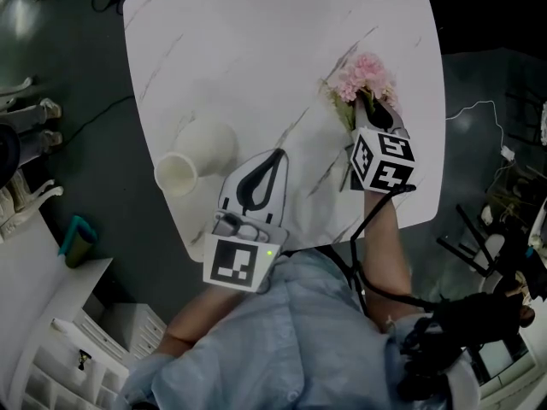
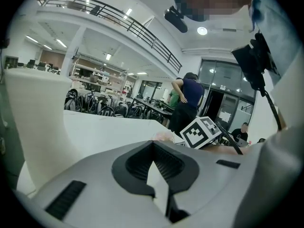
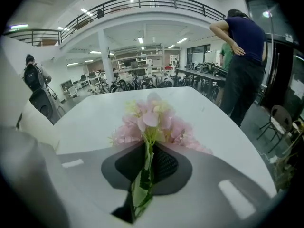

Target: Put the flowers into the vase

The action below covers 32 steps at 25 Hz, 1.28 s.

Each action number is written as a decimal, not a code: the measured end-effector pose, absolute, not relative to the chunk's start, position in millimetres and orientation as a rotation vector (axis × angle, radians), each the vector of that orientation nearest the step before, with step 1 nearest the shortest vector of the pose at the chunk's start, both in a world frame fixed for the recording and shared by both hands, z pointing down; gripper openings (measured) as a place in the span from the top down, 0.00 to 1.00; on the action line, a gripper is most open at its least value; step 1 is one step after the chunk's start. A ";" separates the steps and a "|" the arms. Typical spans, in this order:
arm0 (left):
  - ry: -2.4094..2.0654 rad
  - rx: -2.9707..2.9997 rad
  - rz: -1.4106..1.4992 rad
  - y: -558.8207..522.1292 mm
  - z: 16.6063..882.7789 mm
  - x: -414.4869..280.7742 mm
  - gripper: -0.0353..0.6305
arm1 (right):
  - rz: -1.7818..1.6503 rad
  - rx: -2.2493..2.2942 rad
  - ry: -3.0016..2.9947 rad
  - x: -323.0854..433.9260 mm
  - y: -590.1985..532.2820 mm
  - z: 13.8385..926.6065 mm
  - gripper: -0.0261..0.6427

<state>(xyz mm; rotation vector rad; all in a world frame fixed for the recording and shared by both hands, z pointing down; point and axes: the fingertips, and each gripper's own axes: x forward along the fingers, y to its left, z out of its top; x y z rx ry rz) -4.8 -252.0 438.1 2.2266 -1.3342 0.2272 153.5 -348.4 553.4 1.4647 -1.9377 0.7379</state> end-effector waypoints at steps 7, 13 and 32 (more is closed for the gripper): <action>-1.347 2.256 0.215 -235.1 425.0 1.8 0.94 | 0.840 1.580 -2.060 164.3 -343.7 521.0 0.93; -1.374 2.299 0.197 -208.6 404.4 19.2 0.94 | 0.821 1.602 -2.160 170.6 -326.3 483.7 0.93; -1.611 2.192 0.091 -101.2 372.7 6.9 0.94 | 0.709 1.333 -2.569 97.2 -262.1 384.1 0.93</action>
